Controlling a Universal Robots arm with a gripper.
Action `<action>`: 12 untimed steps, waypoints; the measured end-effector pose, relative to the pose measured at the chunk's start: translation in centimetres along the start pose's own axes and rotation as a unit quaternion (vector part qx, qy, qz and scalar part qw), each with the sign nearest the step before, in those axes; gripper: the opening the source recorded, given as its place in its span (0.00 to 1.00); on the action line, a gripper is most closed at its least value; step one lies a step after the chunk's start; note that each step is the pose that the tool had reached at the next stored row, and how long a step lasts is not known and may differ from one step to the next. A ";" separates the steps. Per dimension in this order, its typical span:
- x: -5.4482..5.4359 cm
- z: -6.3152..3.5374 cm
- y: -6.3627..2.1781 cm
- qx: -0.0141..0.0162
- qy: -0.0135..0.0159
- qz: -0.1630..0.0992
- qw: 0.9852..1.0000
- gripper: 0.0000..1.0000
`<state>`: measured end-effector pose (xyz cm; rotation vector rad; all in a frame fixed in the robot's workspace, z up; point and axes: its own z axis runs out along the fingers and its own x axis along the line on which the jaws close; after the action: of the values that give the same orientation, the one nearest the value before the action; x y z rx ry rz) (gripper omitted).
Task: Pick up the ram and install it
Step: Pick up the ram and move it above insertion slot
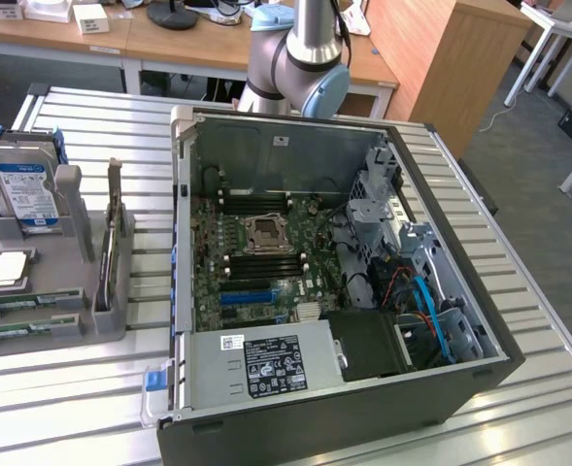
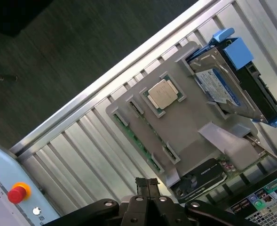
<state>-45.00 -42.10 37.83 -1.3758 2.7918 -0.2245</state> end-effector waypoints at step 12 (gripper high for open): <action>0.0 0.00 0.00 0.001 -0.005 -0.032 0.999 0.11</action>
<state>-44.99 -42.10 37.83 -1.4645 2.7410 -0.2230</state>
